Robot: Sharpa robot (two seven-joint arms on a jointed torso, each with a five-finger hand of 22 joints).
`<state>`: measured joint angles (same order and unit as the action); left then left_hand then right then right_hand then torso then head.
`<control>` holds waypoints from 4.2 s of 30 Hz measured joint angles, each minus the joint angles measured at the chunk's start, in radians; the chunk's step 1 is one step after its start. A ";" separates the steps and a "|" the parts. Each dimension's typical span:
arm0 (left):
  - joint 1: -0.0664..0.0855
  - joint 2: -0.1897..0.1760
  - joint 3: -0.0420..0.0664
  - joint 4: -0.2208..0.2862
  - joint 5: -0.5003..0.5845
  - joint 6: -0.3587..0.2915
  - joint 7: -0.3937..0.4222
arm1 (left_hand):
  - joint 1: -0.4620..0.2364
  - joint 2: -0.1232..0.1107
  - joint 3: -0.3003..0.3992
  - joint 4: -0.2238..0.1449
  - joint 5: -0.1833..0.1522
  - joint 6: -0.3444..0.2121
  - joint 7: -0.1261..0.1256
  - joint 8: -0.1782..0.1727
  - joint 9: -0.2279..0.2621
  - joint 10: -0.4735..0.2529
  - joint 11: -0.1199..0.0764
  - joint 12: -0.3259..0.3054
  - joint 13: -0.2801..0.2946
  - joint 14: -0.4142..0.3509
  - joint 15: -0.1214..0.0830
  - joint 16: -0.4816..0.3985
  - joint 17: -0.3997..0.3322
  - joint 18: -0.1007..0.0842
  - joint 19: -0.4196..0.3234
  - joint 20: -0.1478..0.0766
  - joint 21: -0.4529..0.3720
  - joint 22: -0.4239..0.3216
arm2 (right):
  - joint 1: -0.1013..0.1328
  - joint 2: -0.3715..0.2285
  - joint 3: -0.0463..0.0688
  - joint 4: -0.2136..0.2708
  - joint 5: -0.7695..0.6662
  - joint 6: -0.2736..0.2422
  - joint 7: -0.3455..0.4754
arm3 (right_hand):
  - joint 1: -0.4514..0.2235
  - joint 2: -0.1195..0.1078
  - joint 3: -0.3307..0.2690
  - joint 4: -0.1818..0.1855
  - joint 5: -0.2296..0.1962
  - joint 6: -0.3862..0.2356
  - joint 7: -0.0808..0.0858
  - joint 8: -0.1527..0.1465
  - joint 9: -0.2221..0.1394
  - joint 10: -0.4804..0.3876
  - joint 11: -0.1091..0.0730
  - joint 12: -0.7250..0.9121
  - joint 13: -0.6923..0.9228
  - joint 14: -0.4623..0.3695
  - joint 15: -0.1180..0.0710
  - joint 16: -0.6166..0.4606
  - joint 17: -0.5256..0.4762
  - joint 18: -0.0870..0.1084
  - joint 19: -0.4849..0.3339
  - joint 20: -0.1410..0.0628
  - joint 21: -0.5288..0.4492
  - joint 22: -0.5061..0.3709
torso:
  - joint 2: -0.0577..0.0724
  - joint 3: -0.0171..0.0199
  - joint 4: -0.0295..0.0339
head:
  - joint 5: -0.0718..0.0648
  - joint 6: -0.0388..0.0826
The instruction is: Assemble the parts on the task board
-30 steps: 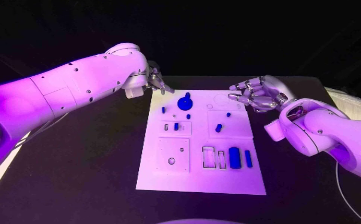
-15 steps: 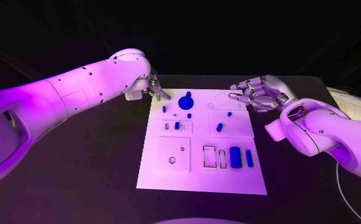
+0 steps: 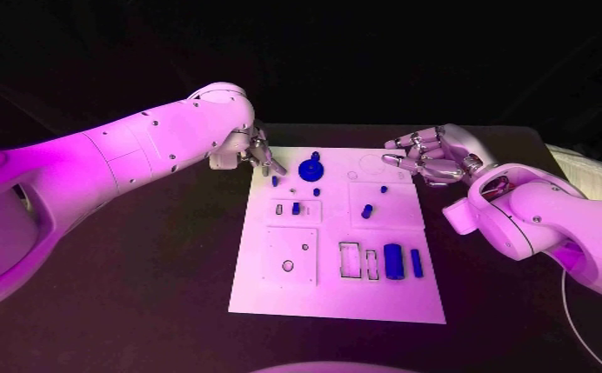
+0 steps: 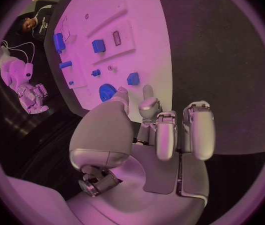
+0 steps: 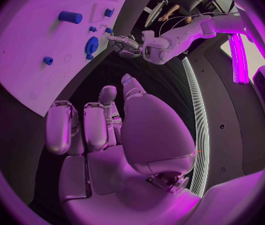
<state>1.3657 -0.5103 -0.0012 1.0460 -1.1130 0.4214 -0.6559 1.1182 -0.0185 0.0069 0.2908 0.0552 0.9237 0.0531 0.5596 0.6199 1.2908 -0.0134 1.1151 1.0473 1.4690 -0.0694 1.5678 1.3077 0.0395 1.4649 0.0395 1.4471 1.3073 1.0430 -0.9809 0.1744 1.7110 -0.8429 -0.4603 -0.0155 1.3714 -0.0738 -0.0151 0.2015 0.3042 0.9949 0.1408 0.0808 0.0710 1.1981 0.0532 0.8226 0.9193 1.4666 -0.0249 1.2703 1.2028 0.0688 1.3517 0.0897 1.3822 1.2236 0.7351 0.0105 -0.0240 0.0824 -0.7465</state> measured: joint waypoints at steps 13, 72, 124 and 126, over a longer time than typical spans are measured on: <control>-0.001 -0.001 0.000 0.001 0.030 0.023 0.000 | 0.029 0.029 -0.003 -0.003 0.000 0.003 -0.003 0.004 -0.003 0.001 -0.001 0.000 -0.002 0.000 0.000 0.000 0.000 0.000 0.000 0.000 0.000 0.001 | -0.001 0.006 0.000 -0.003 -0.001 0.000 0.001 | 0.004 0.004 0.000 0.000 0.004 0.000 0.000 0.000 0.000 0.000 0.000 0.000 0.000 0.000 0.000 0.000 0.000 0.000 0.000 0.000 0.000 0.000 | 0.000 0.0001 0.0003 | 0.001 -0.002; -0.004 0.003 0.000 -0.009 0.105 0.045 0.003 | 0.276 0.074 0.200 -0.088 0.005 -0.019 -0.007 -0.008 -0.023 -0.003 -0.015 -0.009 -0.022 -0.004 -0.011 0.000 0.000 0.000 0.004 -0.011 0.000 0.000 | -0.007 0.013 0.000 -0.009 -0.002 -0.001 0.005 | 0.009 0.009 0.000 0.000 0.013 0.000 0.000 0.000 0.000 0.000 0.000 0.005 0.002 0.000 0.000 0.000 0.000 0.000 0.000 0.000 0.000 0.000 | 0.000 -0.0001 -0.0004 | 0.003 -0.023; -0.098 -0.281 -0.021 0.467 -0.017 -0.215 0.112 | 0.178 -0.088 0.483 -0.096 0.001 -0.013 -0.005 0.031 -0.005 0.033 -0.012 0.004 -0.012 -0.004 -0.011 0.000 0.000 0.000 0.003 -0.011 -0.004 0.000 | -0.009 0.009 -0.001 -0.013 -0.002 -0.001 0.008 | 0.009 0.009 -0.003 -0.003 0.013 0.000 0.000 0.000 0.000 0.000 0.000 0.005 0.001 0.000 0.000 0.000 0.000 0.000 0.000 0.000 0.000 0.000 | 0.001 -0.0009 -0.0018 | 0.014 -0.031; -0.098 -0.280 -0.021 0.467 -0.020 -0.215 0.110 | 0.173 -0.093 0.488 -0.101 0.001 -0.013 -0.005 0.032 -0.004 0.033 -0.012 0.004 -0.012 -0.004 -0.011 0.000 0.000 0.000 0.003 -0.011 -0.004 0.000 | -0.009 0.009 -0.001 -0.013 -0.002 -0.001 0.008 | 0.009 0.009 -0.003 -0.003 0.013 0.000 0.000 0.000 0.001 0.000 0.000 0.005 0.001 0.000 0.000 0.000 0.000 0.000 0.000 0.000 0.000 0.000 | 0.001 -0.0008 -0.0019 | 0.014 -0.033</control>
<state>1.2673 -0.7900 -0.0217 1.5127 -1.1333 0.2060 -0.5461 1.2915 -0.1112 0.4945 0.1900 0.0561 0.9110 0.0478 0.5914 0.6158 1.3240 -0.0251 1.1187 1.0350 1.4654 -0.0801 1.5677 1.3076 0.0396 1.4684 0.0286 1.4432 1.3074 1.0335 -0.9715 0.1737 1.6980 -0.8445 -0.4610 -0.0075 1.3806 -0.0646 -0.0178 0.1985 0.3172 0.9952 0.1406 0.0807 0.0720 1.1982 0.0533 0.8277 0.9205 1.4666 -0.0249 1.2704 1.2030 0.0688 1.3517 0.0897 1.3826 1.2238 0.7365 0.0097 -0.0259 0.0964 -0.7791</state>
